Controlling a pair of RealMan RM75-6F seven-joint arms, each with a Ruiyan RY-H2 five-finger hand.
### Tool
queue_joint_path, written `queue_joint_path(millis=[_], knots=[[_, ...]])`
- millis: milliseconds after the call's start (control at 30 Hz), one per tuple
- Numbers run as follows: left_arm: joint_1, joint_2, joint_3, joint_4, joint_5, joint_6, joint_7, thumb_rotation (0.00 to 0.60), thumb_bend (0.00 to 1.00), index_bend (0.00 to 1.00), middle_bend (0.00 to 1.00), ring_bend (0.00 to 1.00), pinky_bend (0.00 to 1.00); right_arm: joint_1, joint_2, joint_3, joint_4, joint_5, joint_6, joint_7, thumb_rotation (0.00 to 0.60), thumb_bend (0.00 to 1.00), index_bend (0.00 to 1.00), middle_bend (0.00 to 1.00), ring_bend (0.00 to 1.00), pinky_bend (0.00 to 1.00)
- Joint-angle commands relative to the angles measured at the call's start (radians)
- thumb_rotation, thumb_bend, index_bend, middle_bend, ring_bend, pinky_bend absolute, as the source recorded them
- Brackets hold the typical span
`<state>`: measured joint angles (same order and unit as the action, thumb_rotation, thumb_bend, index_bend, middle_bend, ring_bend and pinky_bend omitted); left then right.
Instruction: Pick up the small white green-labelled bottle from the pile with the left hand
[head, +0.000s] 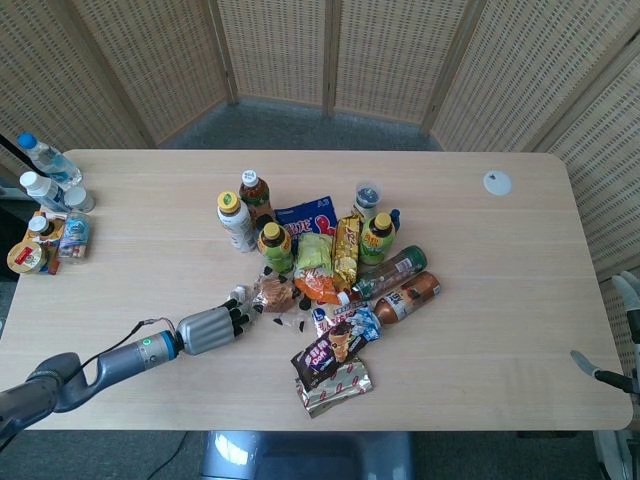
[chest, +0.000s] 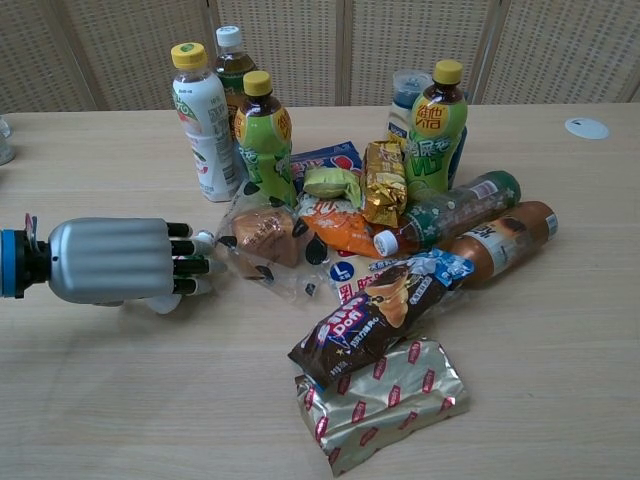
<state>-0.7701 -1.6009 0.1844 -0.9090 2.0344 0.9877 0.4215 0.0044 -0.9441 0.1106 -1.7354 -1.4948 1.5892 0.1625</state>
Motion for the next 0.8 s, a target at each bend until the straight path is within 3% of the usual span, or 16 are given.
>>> queue_joint_path(millis=[33, 167, 467, 800], knots=[[0.004, -0.011, 0.013, 0.021, 0.003, 0.031, -0.007, 0.600, 0.00, 0.60, 0.48, 0.51, 0.57, 0.000, 0.000, 0.000, 0.000, -0.001, 0.001, -0.001, 0.586, 0.00, 0.00, 0.00, 0.00, 0.00], [0.007, -0.008, 0.023, 0.029, 0.002, 0.065, -0.021, 0.600, 0.00, 0.67, 0.56, 0.62, 0.68, 0.000, -0.002, -0.002, -0.001, -0.005, -0.001, -0.005, 0.587, 0.00, 0.00, 0.00, 0.00, 0.00], [0.010, 0.041, 0.023, -0.012, -0.004, 0.152, -0.021, 0.600, 0.00, 0.69, 0.58, 0.64, 0.68, -0.001, -0.002, -0.003, -0.002, -0.006, 0.001, -0.007, 0.587, 0.00, 0.00, 0.00, 0.00, 0.00], [-0.021, 0.248, -0.022, -0.271, -0.004, 0.232, 0.057, 0.600, 0.00, 0.69, 0.58, 0.64, 0.68, 0.000, -0.002, -0.005, -0.007, -0.011, 0.000, -0.011, 0.586, 0.00, 0.00, 0.00, 0.00, 0.00]])
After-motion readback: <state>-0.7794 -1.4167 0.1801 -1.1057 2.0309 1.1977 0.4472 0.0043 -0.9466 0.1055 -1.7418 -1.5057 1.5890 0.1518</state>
